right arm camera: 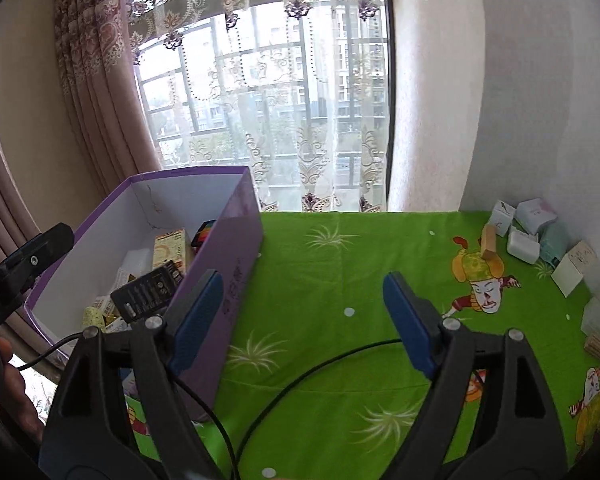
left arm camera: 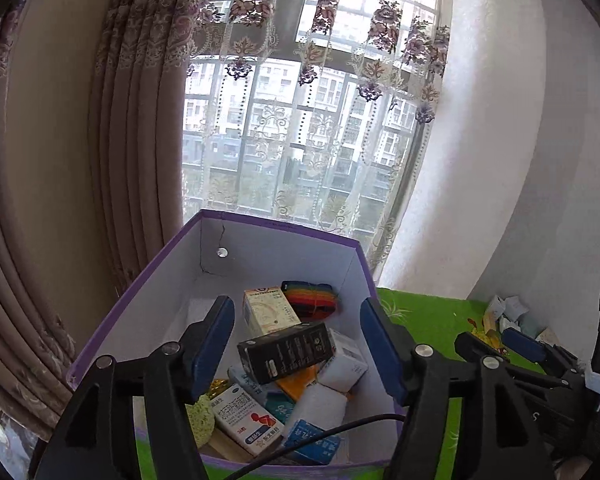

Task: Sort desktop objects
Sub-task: 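Carry the black box and white foam block into the purple box and release them, then move both grippers back toward the wooden blocks at the pile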

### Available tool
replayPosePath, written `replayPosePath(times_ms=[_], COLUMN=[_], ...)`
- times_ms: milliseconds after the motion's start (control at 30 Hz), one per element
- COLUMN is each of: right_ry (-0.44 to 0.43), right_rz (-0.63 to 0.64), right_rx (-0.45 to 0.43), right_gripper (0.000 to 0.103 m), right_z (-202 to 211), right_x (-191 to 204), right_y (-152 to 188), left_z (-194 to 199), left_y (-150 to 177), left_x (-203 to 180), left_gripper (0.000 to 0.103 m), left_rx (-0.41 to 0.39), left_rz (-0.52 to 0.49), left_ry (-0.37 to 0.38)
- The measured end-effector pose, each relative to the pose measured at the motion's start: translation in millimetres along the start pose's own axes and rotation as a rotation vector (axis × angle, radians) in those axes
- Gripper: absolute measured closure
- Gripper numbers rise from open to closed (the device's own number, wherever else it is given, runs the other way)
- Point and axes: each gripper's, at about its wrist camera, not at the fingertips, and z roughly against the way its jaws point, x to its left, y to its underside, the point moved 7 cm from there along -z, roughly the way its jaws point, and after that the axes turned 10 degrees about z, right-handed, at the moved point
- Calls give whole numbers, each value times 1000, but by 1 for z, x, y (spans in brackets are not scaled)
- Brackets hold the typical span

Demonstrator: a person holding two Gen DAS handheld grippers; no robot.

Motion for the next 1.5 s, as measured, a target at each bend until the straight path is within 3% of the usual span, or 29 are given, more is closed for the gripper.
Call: replayPosePath(times_ms=[267,333,533,733,967,1367,1433,1500], right_ry=[178,225,479,643,688,656,643,638], right_rz=[-131,-174,-344,-425,-496,-510,-516,-515], right_rx=[9,15,12,116,216,317,319,318], right_gripper=[20,20,0,0,0,0,0,0], right_z=[29,38,76,85,76,43,40,38], right_x=[-105,-132,-220,-273,-312,-355,-358,-361], right_y=[39,54,112,158,185,202,203,203], left_z=[-11,-12,-18,-33,-53,-66,-66,-66], left_y=[26,33,54,79,101,119,120,123], left_x=[-77,-95,-142,-184,-219,-262,-267,-271], left_gripper=[30,25,16,12,12,12,0,0], left_rx=[43,53,84,140,201,223,220,224], left_rz=[-120,-143,-208,-250,-303,-353,-348,-353], left_ry=[122,150,226,278,295,286,292,296])
